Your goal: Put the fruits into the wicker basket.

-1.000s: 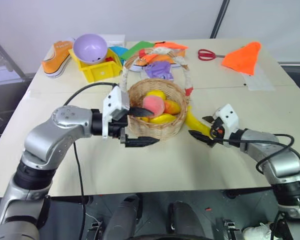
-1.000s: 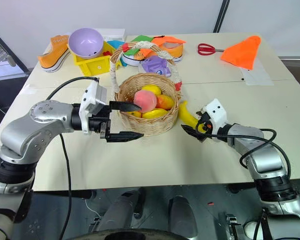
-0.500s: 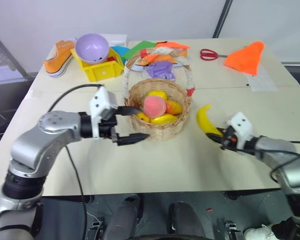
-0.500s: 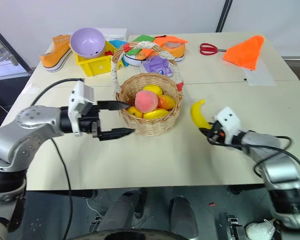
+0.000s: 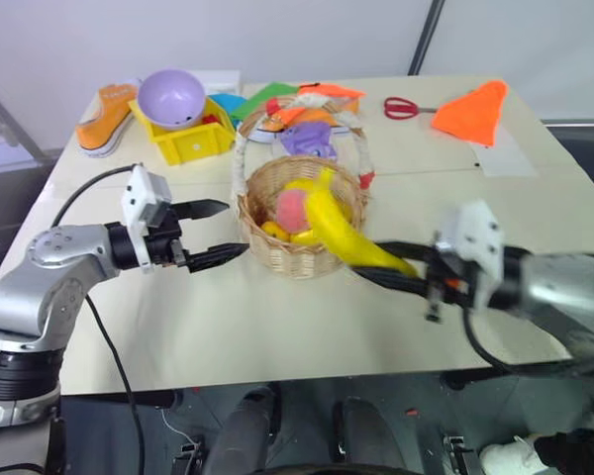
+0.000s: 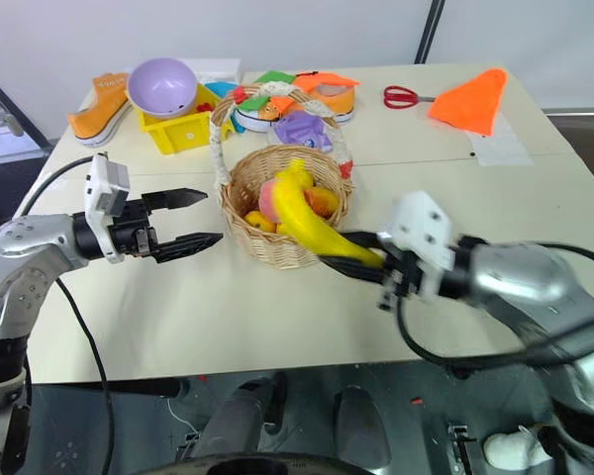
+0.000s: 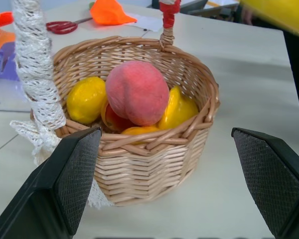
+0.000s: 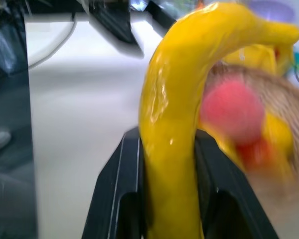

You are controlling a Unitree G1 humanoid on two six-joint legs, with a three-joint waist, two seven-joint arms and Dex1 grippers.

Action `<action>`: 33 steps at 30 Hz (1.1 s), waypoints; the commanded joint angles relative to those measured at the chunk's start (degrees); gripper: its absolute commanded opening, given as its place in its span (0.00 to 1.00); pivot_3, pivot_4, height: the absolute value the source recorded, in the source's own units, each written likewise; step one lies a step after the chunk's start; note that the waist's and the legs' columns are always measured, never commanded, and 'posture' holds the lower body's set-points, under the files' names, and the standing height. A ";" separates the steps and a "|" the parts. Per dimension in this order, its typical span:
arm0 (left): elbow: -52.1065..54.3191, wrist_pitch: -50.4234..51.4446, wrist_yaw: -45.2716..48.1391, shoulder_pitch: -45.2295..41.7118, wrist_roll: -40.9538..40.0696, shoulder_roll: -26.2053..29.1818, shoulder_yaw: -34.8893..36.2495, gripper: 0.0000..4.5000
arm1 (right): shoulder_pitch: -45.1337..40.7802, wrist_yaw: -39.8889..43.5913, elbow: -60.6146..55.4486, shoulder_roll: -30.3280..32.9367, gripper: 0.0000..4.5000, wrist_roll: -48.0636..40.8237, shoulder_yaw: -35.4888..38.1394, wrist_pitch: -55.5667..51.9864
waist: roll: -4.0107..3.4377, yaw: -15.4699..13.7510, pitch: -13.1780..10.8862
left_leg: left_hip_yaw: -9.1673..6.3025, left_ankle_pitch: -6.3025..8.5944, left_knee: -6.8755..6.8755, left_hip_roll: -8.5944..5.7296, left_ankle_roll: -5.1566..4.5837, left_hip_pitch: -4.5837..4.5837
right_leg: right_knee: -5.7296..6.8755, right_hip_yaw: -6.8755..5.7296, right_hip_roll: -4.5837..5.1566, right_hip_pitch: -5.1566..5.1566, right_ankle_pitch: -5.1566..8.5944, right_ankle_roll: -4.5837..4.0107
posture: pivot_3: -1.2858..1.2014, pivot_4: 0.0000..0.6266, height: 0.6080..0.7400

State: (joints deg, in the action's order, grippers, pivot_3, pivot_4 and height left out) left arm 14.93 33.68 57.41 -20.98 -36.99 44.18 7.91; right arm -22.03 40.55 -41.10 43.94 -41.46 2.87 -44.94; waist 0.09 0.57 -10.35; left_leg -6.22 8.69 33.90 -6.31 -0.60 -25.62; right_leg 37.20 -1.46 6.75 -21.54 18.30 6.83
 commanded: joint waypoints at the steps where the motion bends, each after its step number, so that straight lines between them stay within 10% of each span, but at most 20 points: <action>1: 2.64 -0.63 -0.80 -0.21 -0.96 -0.46 1.32 1.00 | -8.82 -5.39 7.46 -3.96 0.15 6.58 -8.12 -2.51 | 0.00 0.03 0.00 | 0.00 -0.04 0.01 -0.02 -0.07 -0.04 | 0.00 0.00 0.00 -0.04 0.00 0.00 | 0.52 0.24 1.00; 8: 6.34 0.57 -3.50 1.04 -1.88 -1.70 1.13 1.00 | -18.80 -9.94 22.36 -12.27 0.15 12.09 -11.75 -5.64 | 0.00 0.12 0.00 | -0.02 -0.09 -0.05 -0.10 -0.09 -0.15 | 0.23 0.00 0.00 -0.22 -0.15 0.26 | 0.52 0.24 1.00; 15: 8.04 1.27 -5.09 1.48 -2.83 -2.41 1.14 1.00 | -18.57 -8.65 18.91 -11.73 0.93 12.98 -10.44 -4.86 | 0.00 0.12 -0.01 | -0.01 -0.12 -0.02 -0.10 -0.05 -0.12 | 0.36 0.01 -0.04 -0.24 -0.15 0.27 | 0.52 0.24 1.00; 25: 7.33 0.86 -4.99 0.20 -3.64 -2.71 0.76 1.00 | -7.73 -2.15 3.64 -3.09 0.93 -0.10 4.60 -7.72 | 0.00 0.06 0.00 | -0.02 -0.12 0.04 -0.09 -0.05 -0.12 | 0.49 0.02 -0.01 -0.29 -0.15 0.25 | 0.52 0.24 1.00; 33: 6.13 0.62 -4.18 -2.11 -3.17 -3.66 -0.82 1.00 | -11.32 -10.33 20.20 -6.62 0.93 11.93 0.82 -1.09 | 0.00 0.17 0.00 | 0.01 -0.13 0.03 -0.06 -0.04 -0.09 | 0.50 0.06 -0.05 -0.31 -0.15 0.21 | 0.52 0.24 1.00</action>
State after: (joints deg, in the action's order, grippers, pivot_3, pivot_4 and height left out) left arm 20.49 34.89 52.87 -21.88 -39.75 40.48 7.09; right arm -31.29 31.46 -22.67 38.38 -31.74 4.58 -48.98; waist 0.09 0.74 -10.35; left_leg -6.22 8.55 33.93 -6.36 -0.63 -25.72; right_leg 37.72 -1.40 6.70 -21.86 18.14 7.05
